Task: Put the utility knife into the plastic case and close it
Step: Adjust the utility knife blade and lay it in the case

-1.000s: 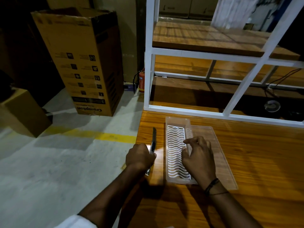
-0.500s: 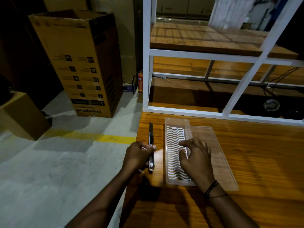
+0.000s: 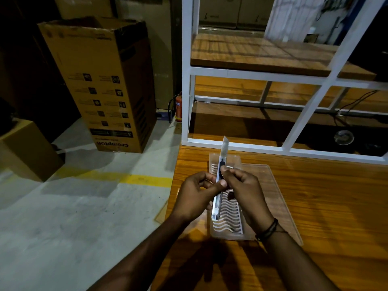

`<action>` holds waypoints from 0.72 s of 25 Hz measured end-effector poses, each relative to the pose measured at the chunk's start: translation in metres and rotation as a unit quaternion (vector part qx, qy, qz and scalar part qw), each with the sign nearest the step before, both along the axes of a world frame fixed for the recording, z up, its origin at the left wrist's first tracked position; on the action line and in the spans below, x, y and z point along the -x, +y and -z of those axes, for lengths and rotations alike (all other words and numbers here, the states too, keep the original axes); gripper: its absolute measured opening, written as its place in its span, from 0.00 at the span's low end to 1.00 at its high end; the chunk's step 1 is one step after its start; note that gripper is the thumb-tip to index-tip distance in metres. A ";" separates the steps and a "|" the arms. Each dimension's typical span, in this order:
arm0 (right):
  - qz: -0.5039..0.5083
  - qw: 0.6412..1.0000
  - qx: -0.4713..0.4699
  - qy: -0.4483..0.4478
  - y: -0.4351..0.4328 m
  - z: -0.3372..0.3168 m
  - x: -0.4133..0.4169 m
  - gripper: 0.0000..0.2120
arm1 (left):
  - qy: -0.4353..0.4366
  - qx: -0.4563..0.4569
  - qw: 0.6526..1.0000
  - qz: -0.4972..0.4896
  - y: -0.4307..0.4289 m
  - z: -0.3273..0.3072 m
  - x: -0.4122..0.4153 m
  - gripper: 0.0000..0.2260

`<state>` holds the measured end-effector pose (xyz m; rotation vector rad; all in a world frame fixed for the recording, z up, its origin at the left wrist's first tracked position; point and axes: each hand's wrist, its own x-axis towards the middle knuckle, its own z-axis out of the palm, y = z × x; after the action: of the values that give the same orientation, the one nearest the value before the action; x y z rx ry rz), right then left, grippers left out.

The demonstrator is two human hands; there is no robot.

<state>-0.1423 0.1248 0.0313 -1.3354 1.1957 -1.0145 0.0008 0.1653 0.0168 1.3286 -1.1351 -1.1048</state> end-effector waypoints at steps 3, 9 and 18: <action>0.002 1.000 0.024 -0.014 -0.001 -0.002 0.004 0.09 | -0.038 0.013 0.999 0.008 0.000 -0.002 0.001 0.11; 0.014 0.999 0.050 -0.010 -0.013 -0.008 0.012 0.06 | -0.175 0.051 0.978 0.099 0.009 0.002 -0.009 0.39; 0.004 0.998 0.057 -0.022 -0.017 -0.011 0.016 0.05 | -0.250 0.114 0.953 0.126 0.015 0.017 -0.002 0.51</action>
<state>-0.1581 0.1080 0.0422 -1.3899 1.1250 -1.1261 0.0028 0.1808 -0.0002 1.3401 -1.7910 -0.7944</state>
